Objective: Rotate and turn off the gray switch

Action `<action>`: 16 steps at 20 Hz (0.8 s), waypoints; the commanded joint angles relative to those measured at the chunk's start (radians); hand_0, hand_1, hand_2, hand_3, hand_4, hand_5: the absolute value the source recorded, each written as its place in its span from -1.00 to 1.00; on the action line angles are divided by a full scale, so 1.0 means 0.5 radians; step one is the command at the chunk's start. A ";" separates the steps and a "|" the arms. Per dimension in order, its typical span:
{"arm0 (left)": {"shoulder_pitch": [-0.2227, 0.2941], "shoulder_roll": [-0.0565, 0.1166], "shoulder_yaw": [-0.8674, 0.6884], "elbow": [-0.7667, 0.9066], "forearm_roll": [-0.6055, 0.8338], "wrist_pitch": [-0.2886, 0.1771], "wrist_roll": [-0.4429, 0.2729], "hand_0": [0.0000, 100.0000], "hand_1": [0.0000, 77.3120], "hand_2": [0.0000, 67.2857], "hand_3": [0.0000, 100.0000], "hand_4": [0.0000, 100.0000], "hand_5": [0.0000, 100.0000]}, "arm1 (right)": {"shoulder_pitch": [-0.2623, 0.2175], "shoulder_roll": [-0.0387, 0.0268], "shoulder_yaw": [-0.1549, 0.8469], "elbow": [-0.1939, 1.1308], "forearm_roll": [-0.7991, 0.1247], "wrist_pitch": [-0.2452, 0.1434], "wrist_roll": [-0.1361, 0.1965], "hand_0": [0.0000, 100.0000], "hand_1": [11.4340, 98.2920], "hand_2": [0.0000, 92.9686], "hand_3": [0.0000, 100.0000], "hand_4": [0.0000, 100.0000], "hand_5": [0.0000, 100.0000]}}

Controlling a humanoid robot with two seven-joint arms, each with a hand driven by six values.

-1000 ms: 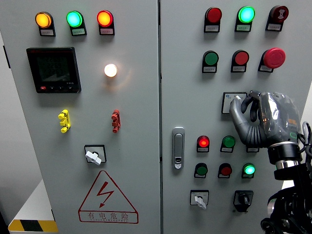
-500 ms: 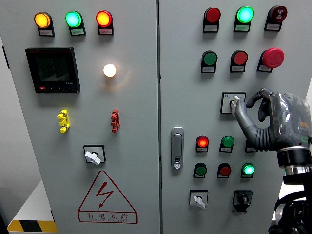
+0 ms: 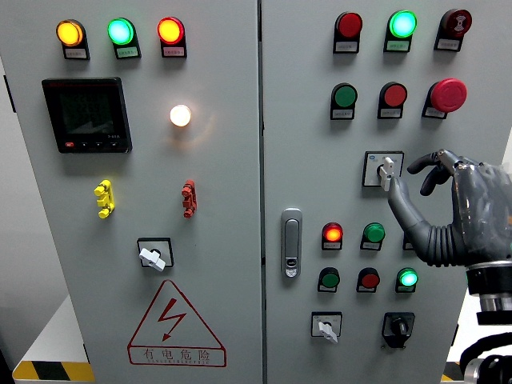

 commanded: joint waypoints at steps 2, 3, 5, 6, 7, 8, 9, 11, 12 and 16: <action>0.000 0.000 0.000 0.000 0.000 0.000 0.000 -1.00 -1.00 -0.70 -0.59 -0.76 -0.75 | -0.031 -0.034 0.005 0.084 -0.011 0.011 0.000 -0.05 -0.37 -0.36 -0.15 -0.45 0.13; 0.000 0.000 0.000 0.000 0.000 0.000 0.000 -1.00 -1.00 -0.70 -0.59 -0.76 -0.75 | -0.037 -0.040 0.009 0.096 -0.020 0.011 0.000 -0.06 -0.36 -0.44 -0.22 -0.52 0.03; 0.000 0.000 0.000 0.000 0.000 0.000 0.000 -1.00 -1.00 -0.70 -0.59 -0.76 -0.75 | -0.062 -0.062 0.015 0.148 -0.023 0.020 0.003 -0.07 -0.34 -0.51 -0.33 -0.64 -0.15; 0.000 0.000 0.000 0.000 0.000 0.000 0.000 -1.00 -1.00 -0.70 -0.59 -0.76 -0.75 | -0.077 -0.077 0.015 0.182 -0.023 0.026 0.003 -0.07 -0.33 -0.55 -0.41 -0.72 -0.27; 0.000 0.000 0.000 0.000 0.000 0.000 0.000 -1.00 -1.00 -0.70 -0.59 -0.76 -0.75 | -0.089 -0.086 0.015 0.212 -0.023 0.029 0.003 -0.08 -0.33 -0.57 -0.45 -0.75 -0.32; 0.000 0.000 0.000 0.000 0.000 0.000 -0.003 -1.00 -1.00 -0.70 -0.59 -0.76 -0.75 | -0.102 -0.101 0.018 0.237 -0.023 0.032 0.003 -0.08 -0.32 -0.60 -0.49 -0.81 -0.41; 0.000 0.000 0.000 0.000 -0.003 0.000 0.000 -1.00 -1.00 -0.70 -0.59 -0.76 -0.75 | -0.117 -0.111 0.033 0.255 -0.029 0.032 0.003 -0.09 -0.30 -0.64 -0.53 -0.84 -0.51; 0.000 0.000 0.000 0.000 0.000 0.000 0.000 -1.00 -1.00 -0.70 -0.59 -0.76 -0.75 | -0.148 -0.117 0.073 0.307 -0.039 0.032 0.006 -0.10 -0.28 -0.68 -0.61 -0.86 -0.61; 0.000 0.000 0.000 0.000 0.000 0.000 0.000 -1.00 -1.00 -0.70 -0.59 -0.76 -0.75 | -0.175 -0.117 0.091 0.332 -0.039 0.035 0.006 -0.11 -0.26 -0.70 -0.62 -0.87 -0.64; 0.000 0.000 0.000 0.000 0.000 0.000 0.000 -1.00 -1.00 -0.70 -0.58 -0.76 -0.75 | -0.218 -0.129 0.137 0.400 -0.057 0.035 0.037 -0.11 -0.25 -0.72 -0.64 -0.88 -0.68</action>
